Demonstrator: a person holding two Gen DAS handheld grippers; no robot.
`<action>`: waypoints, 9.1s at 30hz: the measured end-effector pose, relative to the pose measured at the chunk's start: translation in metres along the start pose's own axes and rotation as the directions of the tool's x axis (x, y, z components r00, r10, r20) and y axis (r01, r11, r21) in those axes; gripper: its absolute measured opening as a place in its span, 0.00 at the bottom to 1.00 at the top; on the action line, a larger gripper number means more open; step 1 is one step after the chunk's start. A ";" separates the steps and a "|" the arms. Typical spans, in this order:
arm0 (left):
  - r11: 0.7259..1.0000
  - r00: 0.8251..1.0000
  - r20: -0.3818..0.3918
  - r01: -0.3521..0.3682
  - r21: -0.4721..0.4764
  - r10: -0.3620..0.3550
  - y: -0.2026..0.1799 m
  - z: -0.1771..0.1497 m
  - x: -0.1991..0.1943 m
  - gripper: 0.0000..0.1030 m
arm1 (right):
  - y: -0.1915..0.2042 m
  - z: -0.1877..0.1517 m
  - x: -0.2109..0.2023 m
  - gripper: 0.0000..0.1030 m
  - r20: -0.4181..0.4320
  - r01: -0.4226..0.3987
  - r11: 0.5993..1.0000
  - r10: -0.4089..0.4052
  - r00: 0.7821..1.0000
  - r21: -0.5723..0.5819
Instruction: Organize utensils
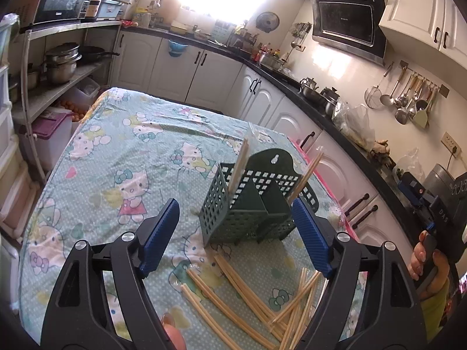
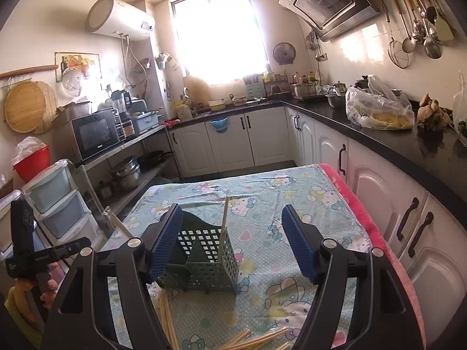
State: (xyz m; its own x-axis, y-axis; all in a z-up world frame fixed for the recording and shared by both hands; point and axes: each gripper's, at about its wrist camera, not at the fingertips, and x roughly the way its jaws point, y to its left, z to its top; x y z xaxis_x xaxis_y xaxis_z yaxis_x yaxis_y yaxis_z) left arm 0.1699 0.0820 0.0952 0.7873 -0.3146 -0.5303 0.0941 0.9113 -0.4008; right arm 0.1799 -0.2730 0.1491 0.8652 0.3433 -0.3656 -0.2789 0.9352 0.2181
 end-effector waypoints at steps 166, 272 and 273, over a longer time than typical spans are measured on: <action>0.989 0.988 0.050 0.140 0.052 -0.143 -0.068 0.025 0.010 0.04 | 0.027 0.010 0.001 0.04 0.011 -0.268 0.963 0.268 0.963 -0.012; 0.987 0.984 0.151 -0.114 0.112 0.097 -0.073 0.030 0.087 0.49 | -0.018 -0.017 0.109 0.30 -0.023 -0.073 0.985 0.078 0.997 0.159; 0.988 0.984 0.149 -0.110 0.111 0.093 -0.073 0.030 0.085 0.51 | -0.019 -0.017 0.108 0.30 -0.025 -0.069 0.984 0.074 0.997 0.162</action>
State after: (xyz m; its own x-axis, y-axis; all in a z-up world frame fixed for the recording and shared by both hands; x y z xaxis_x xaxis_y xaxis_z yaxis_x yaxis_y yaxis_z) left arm 0.2479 -0.0037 0.1017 0.8748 -0.1856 -0.4475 0.0743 0.9642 -0.2547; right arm 0.2716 -0.2517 0.0898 0.8311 0.4140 -0.3713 -0.2672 0.8828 0.3864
